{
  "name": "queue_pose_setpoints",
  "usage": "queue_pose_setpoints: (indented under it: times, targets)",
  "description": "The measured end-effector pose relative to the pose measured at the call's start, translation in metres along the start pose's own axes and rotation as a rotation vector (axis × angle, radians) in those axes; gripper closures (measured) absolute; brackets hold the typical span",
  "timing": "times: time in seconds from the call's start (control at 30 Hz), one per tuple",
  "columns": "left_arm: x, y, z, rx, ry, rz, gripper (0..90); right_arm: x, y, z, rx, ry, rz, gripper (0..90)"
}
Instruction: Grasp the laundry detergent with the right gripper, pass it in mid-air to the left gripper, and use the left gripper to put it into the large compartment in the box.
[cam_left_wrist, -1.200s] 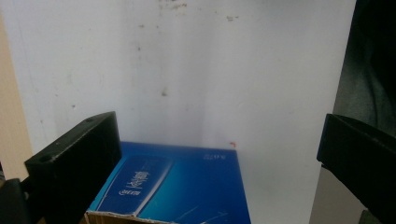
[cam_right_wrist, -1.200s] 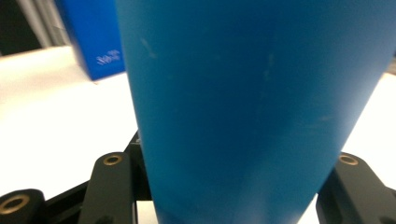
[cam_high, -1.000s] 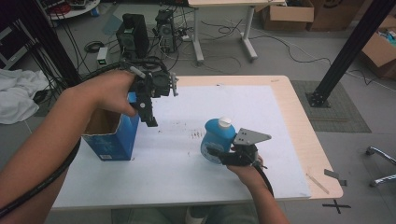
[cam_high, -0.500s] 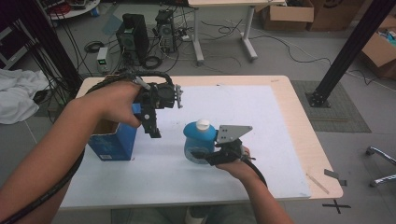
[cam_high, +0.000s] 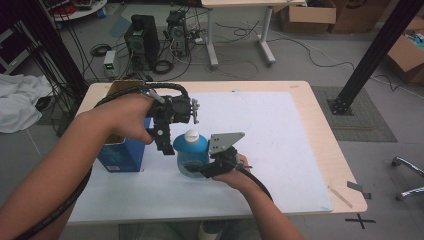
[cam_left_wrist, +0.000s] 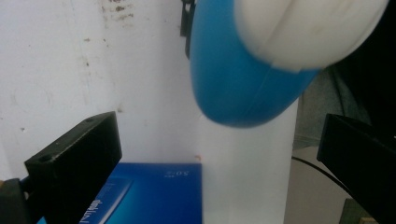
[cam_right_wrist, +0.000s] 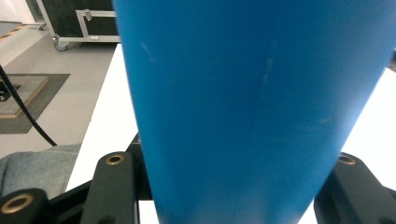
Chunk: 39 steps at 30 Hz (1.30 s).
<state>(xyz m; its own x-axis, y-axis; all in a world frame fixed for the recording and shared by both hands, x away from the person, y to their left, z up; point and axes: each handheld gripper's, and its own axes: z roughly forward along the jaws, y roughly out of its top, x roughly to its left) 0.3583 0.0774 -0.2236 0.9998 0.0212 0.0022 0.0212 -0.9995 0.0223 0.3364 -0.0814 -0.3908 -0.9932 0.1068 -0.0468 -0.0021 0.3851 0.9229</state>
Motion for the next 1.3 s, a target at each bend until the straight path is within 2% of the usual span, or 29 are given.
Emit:
queue_pose_setpoints:
  times: [0.27, 0.5, 0.73, 0.87, 1.3]
  targets:
    - [-0.008, 0.003, -0.001, 0.003, 0.003, 0.015, 0.3, 0.001, 0.007, 0.015, 0.007, 0.037, -0.005, 45.4]
    - [-0.015, 0.008, 0.004, -0.011, 0.000, 0.033, 0.3, 0.003, 0.014, 0.021, 0.005, 0.058, -0.016, 45.3]
    - [-0.020, 0.013, 0.014, -0.012, -0.011, 0.043, 0.3, 0.004, 0.016, 0.022, -0.007, 0.062, -0.016, 45.3]
    - [-0.022, 0.014, 0.014, -0.010, 0.000, 0.050, 0.5, 0.005, 0.018, 0.020, -0.017, 0.062, -0.017, 45.3]
    - [-0.025, 0.019, 0.015, -0.003, -0.004, 0.070, 8.1, 0.007, 0.020, 0.019, -0.033, 0.063, -0.023, 45.3]
